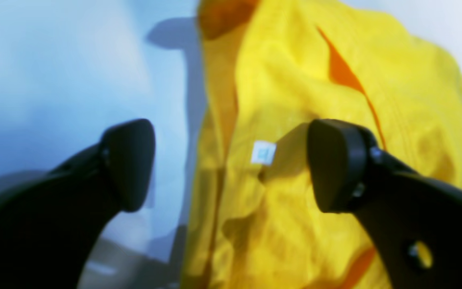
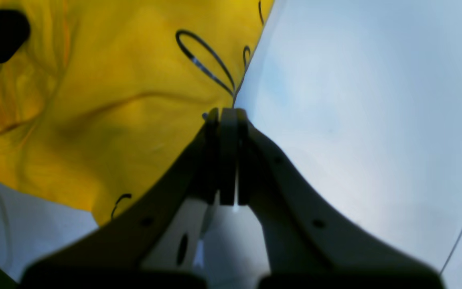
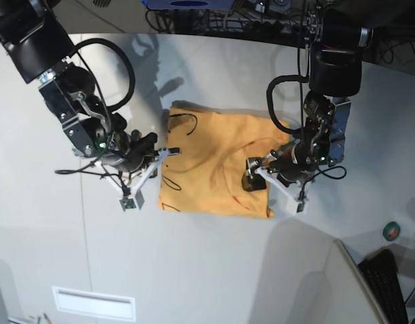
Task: Layout the t-shirt on the table in an organized manner, then fold the t-shirt properly
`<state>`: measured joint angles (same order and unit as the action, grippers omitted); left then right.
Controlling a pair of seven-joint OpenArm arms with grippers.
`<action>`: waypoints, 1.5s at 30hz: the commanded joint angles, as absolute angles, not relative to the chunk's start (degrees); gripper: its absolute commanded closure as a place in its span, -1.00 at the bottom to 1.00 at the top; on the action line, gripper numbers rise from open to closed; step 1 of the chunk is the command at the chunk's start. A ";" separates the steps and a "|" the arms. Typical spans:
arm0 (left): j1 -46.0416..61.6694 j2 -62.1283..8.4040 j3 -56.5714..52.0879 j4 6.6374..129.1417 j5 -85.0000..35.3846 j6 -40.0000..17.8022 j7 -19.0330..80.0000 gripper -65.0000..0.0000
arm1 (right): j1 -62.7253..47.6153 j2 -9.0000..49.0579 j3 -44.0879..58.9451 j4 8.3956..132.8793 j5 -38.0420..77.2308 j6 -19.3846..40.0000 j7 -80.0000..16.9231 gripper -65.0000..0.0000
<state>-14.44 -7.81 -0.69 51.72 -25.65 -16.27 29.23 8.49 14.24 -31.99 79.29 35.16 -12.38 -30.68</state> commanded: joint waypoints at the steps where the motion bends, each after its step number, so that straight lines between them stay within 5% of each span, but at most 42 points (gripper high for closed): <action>1: -14.55 -7.78 1.10 51.56 -25.01 -15.96 31.25 -0.42 | 9.63 14.55 -31.69 80.31 35.12 -12.09 -29.58 1.00; 9: -19.38 -17.80 23.69 52.70 -25.01 -16.04 31.25 1.00 | 8.66 16.66 -31.16 80.31 35.12 -12.09 -29.32 1.00; 18: -29.58 -27.74 58.95 56.84 -24.92 -16.04 21.32 1.00 | 7.96 20.62 -31.08 80.13 35.12 -12.09 -29.23 1.00; 24: -37.05 -27.74 78.37 59.91 -17.19 -15.96 15.08 1.00 | 6.73 20.44 -27.12 76.70 35.12 -12.18 -29.32 1.00; 32: -37.41 -20.79 78.90 59.65 2.24 -15.96 13.05 1.00 | 0.92 20.53 -16.84 76.00 35.12 -12.09 -29.23 1.00; 45: -37.67 -15.34 78.90 60.00 3.30 -15.96 13.05 1.00 | -3.21 20.35 -12.44 76.18 35.12 -12.09 -29.14 1.00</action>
<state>-36.03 -15.86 79.24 59.20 3.03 -16.49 13.87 -3.86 19.81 -12.95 75.00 35.16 -12.19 -30.00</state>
